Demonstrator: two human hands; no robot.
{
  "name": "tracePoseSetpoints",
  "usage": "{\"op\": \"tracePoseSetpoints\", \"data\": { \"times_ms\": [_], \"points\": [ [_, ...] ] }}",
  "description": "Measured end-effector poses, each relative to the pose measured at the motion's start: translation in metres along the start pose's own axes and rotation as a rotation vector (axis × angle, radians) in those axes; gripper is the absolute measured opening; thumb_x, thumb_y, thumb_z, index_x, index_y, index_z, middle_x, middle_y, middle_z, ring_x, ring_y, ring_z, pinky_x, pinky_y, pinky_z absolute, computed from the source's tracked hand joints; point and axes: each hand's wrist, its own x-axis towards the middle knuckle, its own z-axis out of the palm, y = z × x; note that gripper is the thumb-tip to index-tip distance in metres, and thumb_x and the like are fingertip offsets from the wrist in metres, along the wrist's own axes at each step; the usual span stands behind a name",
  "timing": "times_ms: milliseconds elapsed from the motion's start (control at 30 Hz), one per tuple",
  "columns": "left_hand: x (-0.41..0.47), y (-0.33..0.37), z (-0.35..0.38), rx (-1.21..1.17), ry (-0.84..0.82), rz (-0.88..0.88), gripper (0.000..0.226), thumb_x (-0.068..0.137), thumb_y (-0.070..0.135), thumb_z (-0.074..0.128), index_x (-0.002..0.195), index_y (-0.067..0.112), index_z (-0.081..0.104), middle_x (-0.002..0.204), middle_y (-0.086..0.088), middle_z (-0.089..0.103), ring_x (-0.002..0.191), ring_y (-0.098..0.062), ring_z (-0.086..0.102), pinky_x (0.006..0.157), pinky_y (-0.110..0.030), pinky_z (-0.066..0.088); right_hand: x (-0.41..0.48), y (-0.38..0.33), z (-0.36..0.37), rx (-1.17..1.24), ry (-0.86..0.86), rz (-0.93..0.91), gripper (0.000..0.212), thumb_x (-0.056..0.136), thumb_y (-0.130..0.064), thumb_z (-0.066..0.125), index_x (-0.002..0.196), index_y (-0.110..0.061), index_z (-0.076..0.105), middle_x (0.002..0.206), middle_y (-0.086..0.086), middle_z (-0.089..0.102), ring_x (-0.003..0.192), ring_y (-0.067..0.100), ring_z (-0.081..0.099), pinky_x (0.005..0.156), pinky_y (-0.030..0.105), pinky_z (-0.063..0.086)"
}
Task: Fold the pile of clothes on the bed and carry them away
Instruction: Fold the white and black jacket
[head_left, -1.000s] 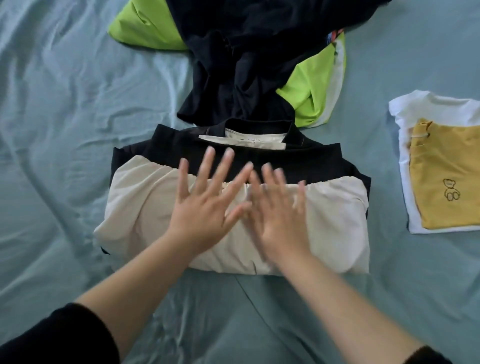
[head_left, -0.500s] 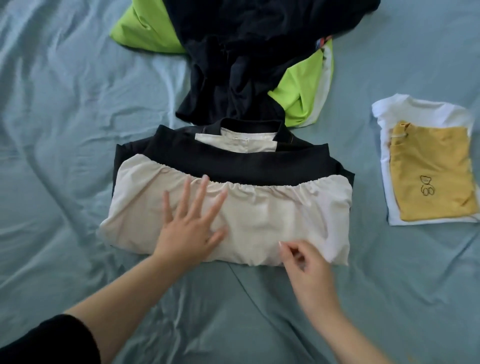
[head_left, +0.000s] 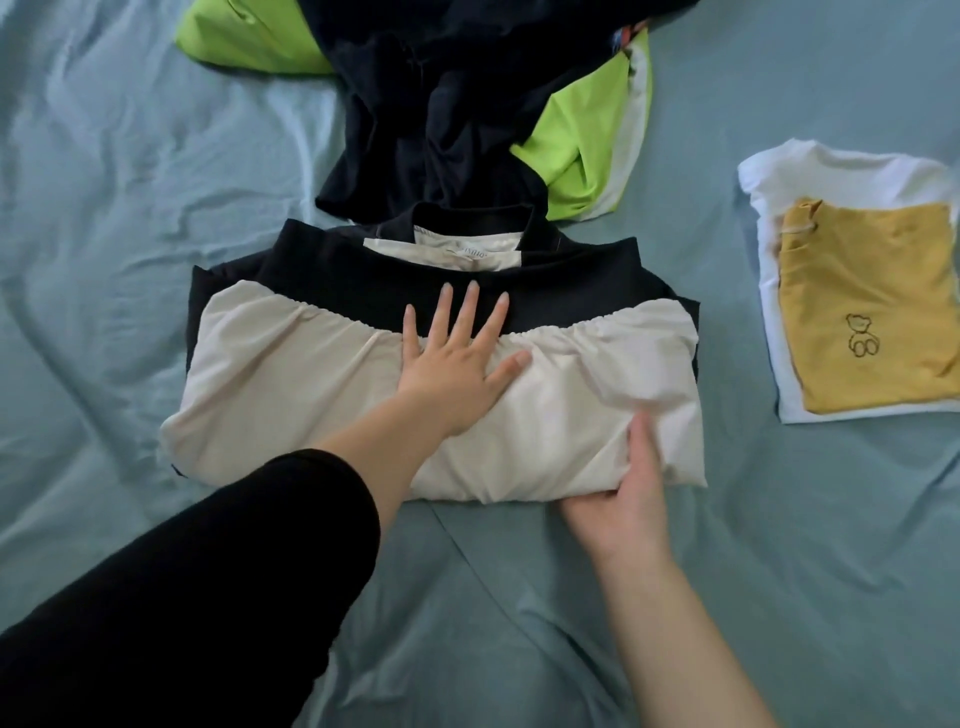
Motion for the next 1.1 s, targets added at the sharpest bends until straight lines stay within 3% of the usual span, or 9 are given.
{"op": "tracePoseSetpoints", "data": {
  "times_ms": [300,400,467,567,667,800,900,1000,1100],
  "points": [
    [-0.006,-0.002,-0.023,-0.087,-0.083,0.036,0.057,0.101,0.049,0.014,0.151,0.04,-0.01,0.162,0.007,-0.012,0.147,-0.018,-0.021,0.114,-0.051,-0.017,-0.064,0.052,0.054,-0.6,-0.053,-0.51,0.033,0.091,-0.051,0.053,0.123,-0.054,0.047,0.121,-0.043,0.052,0.113,-0.021,0.048,0.09,0.009,0.039],
    [-0.021,-0.021,-0.059,-0.73,-0.092,-0.03,0.039,0.101,0.04,0.033,0.136,0.043,0.05,0.149,0.012,0.043,0.141,-0.013,0.031,0.117,-0.044,0.021,-0.074,0.075,0.072,-0.661,-0.236,-0.701,0.039,0.096,-0.03,0.049,0.134,-0.037,0.048,0.123,-0.038,0.055,0.117,-0.016,0.048,0.09,0.002,0.039],
    [-0.045,-0.05,-0.082,-1.206,-0.05,-0.134,0.033,0.096,0.046,0.041,0.1,0.045,0.073,0.122,0.014,0.067,0.116,-0.005,0.058,0.102,-0.033,0.041,-0.077,0.094,0.082,-0.726,-0.334,-0.804,0.045,0.098,-0.016,0.046,0.14,-0.03,0.045,0.127,-0.032,0.055,0.12,-0.011,0.049,0.098,0.011,0.041],
    [-0.077,-0.11,-0.093,-1.558,0.072,-0.222,0.043,0.1,0.046,0.038,0.095,0.03,0.077,0.109,0.003,0.073,0.112,-0.015,0.063,0.104,-0.038,0.041,-0.078,0.136,0.098,-0.996,-0.321,-0.923,0.061,0.086,-0.024,0.039,0.14,-0.049,0.027,0.145,-0.037,0.031,0.143,0.0,0.023,0.117,0.04,0.026],
    [-0.099,-0.157,-0.091,-1.802,0.107,-0.278,0.052,0.1,0.053,0.032,0.102,0.023,0.075,0.111,-0.007,0.072,0.111,-0.023,0.065,0.098,-0.037,0.046,-0.058,0.179,0.103,-1.637,-0.41,-0.962,0.093,0.081,-0.024,0.043,0.145,-0.044,-0.022,0.162,-0.015,0.0,0.148,0.007,-0.007,0.119,0.049,-0.006],
    [-0.106,-0.168,-0.088,-1.545,0.073,-0.471,0.074,0.076,0.081,0.046,0.131,0.032,0.055,0.132,0.001,0.061,0.123,-0.019,0.056,0.109,-0.038,0.039,-0.026,0.21,0.097,-2.259,-0.507,-0.728,0.099,0.089,-0.06,0.042,0.139,-0.028,-0.037,0.151,-0.002,-0.041,0.136,0.021,-0.042,0.1,0.046,-0.038],
    [-0.106,-0.158,-0.078,-1.085,0.274,-0.375,0.027,0.082,0.052,0.064,0.104,0.06,0.052,0.125,0.008,0.058,0.109,-0.003,0.057,0.087,-0.014,0.043,-0.021,0.212,0.105,-2.341,-0.539,-0.555,0.114,0.076,-0.082,0.037,0.144,-0.023,-0.032,0.144,-0.003,-0.048,0.13,0.019,-0.048,0.1,0.048,-0.037],
    [-0.104,-0.149,-0.074,-0.73,0.424,-0.447,0.043,0.09,0.029,0.062,0.128,0.039,0.043,0.122,0.0,0.059,0.111,-0.021,0.057,0.079,-0.022,0.039,-0.034,0.191,0.109,-2.186,-0.688,-0.51,0.09,0.084,-0.074,0.036,0.154,-0.029,0.001,0.16,-0.003,-0.02,0.144,0.014,-0.028,0.106,0.044,-0.03],
    [-0.106,-0.139,-0.075,-0.043,0.492,-0.482,0.088,0.091,0.025,0.061,0.154,0.024,-0.001,0.152,-0.009,0.032,0.136,-0.031,0.031,0.11,-0.046,0.026,-0.059,0.166,0.098,-1.905,-0.688,-0.712,0.045,0.102,-0.039,0.03,0.146,-0.032,0.037,0.162,-0.003,0.014,0.148,0.007,-0.007,0.112,0.032,-0.024]
  ]
}}
